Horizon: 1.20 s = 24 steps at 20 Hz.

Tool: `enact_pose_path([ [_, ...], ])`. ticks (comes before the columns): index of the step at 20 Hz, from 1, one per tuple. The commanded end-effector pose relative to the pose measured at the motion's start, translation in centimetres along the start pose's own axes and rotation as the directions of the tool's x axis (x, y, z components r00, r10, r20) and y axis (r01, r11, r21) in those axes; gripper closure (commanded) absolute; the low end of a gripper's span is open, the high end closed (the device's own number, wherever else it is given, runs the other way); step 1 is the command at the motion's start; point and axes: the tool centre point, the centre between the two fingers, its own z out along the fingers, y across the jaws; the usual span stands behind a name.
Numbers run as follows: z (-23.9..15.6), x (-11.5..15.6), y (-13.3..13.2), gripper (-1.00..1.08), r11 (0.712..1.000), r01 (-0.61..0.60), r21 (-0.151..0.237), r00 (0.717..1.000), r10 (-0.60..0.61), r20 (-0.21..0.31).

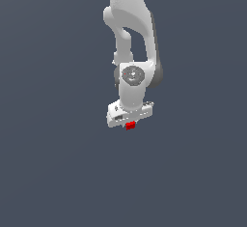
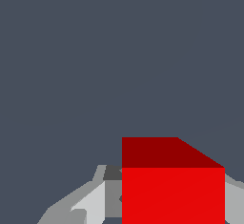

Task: Pick up the red cube and move it to a goal position.

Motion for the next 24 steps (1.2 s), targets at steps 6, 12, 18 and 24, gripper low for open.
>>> enact_pose_path([
  [6,-6.6,-2.2,-2.1,1.08,1.0,0.001,-0.001,1.0,-0.001,-0.001],
  [12,-12.4,-4.1,-3.9,1.08,1.0,0.001,-0.001,1.0,-0.001,-0.001],
  [18,-17.7,-5.7,-5.5,1.08,1.0,0.001,-0.001,1.0,-0.001,-0.002],
  [24,-21.4,-6.7,-6.7,1.08,1.0,0.001,0.0,1.0,-0.001,-0.002],
])
